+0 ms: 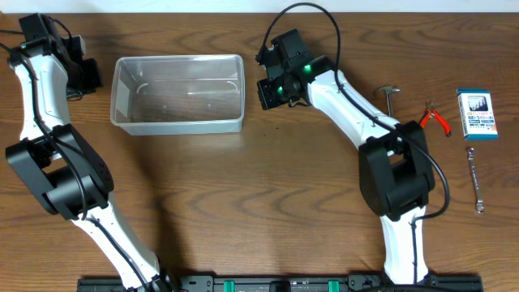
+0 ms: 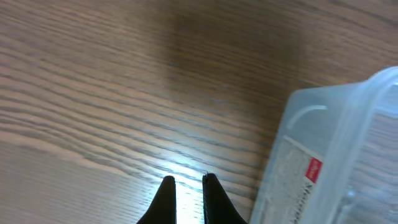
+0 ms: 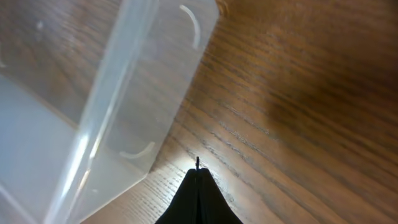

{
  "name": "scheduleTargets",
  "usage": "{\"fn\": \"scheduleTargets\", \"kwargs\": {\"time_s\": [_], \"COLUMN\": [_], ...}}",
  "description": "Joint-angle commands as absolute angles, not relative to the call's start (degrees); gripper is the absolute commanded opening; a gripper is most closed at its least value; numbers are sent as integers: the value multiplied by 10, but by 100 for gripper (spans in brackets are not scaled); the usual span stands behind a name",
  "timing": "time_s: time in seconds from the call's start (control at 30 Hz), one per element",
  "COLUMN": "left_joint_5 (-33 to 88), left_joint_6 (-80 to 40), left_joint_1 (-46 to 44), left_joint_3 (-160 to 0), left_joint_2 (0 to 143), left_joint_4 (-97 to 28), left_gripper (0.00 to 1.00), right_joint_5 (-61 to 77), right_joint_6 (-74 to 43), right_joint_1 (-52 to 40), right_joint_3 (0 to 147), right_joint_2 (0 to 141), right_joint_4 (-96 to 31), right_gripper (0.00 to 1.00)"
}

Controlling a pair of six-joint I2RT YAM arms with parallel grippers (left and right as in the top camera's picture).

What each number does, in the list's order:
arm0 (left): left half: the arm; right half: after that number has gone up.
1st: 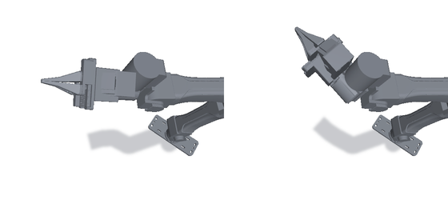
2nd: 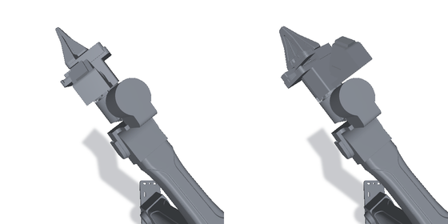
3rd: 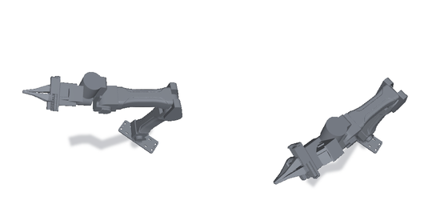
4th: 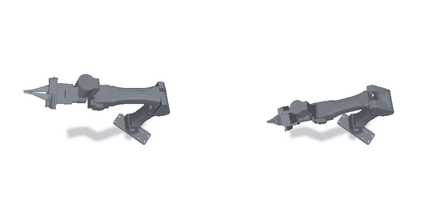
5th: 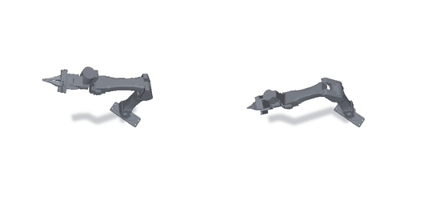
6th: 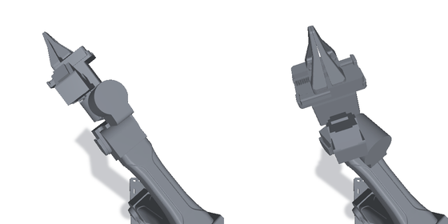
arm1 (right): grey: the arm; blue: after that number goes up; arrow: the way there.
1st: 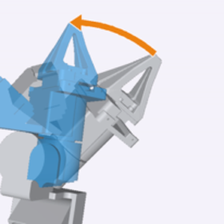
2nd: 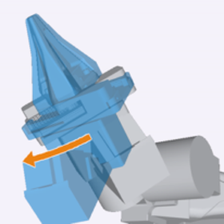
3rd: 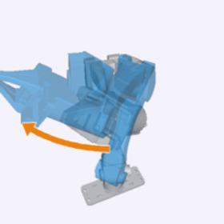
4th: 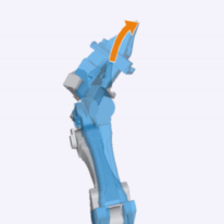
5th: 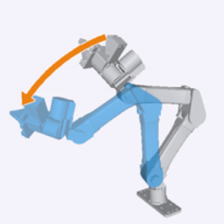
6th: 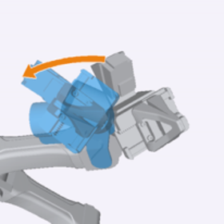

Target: Pack container

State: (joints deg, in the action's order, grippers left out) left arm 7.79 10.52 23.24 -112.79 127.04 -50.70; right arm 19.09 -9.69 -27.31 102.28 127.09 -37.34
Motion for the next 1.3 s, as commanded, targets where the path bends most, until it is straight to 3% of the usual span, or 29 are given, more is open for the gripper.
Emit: {"fn": "scheduleTargets", "kwargs": {"time_s": [0.0, 1.27], "left_joint_5": [99, 136], "left_joint_6": [109, 153], "left_joint_1": [236, 234], "left_joint_3": [-1126, -1126], "left_joint_2": [1284, 1286], "left_joint_4": [-511, -589], "left_gripper": [6, 6], "right_joint_5": [200, 245], "right_joint_6": [-109, -124], "right_joint_1": [-277, -278], "right_joint_3": [1030, 1030], "right_joint_2": [1272, 1279], "right_joint_4": [-367, -336], "right_gripper": [1, 1]}}
